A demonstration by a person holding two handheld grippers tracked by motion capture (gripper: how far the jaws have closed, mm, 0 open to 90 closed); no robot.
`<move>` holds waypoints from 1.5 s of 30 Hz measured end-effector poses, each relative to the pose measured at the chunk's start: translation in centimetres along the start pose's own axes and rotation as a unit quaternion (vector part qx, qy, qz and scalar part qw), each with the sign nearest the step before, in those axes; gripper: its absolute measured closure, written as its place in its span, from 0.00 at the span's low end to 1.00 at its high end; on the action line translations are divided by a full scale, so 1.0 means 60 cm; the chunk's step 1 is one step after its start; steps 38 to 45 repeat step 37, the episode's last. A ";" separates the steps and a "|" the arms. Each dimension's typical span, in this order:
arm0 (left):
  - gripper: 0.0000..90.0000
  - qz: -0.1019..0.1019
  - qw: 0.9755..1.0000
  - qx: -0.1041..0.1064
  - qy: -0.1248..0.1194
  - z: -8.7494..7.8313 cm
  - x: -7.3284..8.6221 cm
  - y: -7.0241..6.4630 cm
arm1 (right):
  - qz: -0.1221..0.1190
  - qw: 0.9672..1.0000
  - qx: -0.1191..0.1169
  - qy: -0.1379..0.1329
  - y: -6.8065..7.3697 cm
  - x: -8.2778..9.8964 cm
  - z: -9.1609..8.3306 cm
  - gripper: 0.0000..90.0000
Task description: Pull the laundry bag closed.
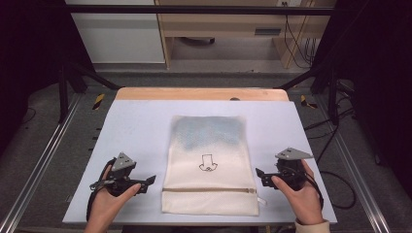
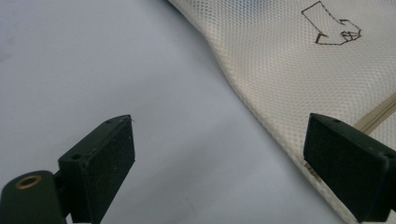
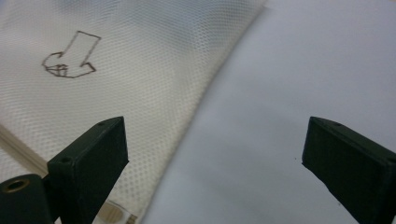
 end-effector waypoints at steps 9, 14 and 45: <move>0.10 -0.004 0.999 -0.012 0.040 -0.022 0.029 0.035 | 0.038 0.997 0.058 0.033 -0.053 0.018 -0.008 0.13; 0.10 -0.002 0.998 -0.029 0.061 -0.032 0.045 0.055 | 0.041 0.995 0.071 0.059 -0.070 0.033 -0.006 0.13; 0.09 -0.010 0.990 -0.072 0.122 -0.043 0.098 0.119 | 0.045 0.994 0.058 0.080 -0.079 0.087 0.004 0.10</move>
Point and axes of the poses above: each handheld gripper's, and its own axes: z roughly forward along the jaws, x roughly out of its underside, y roughly to its left, the point moved 6 cm from there along z, roughly forward along the jaws, and after that the axes turned 11 degrees about z, right-handed, at the moved point
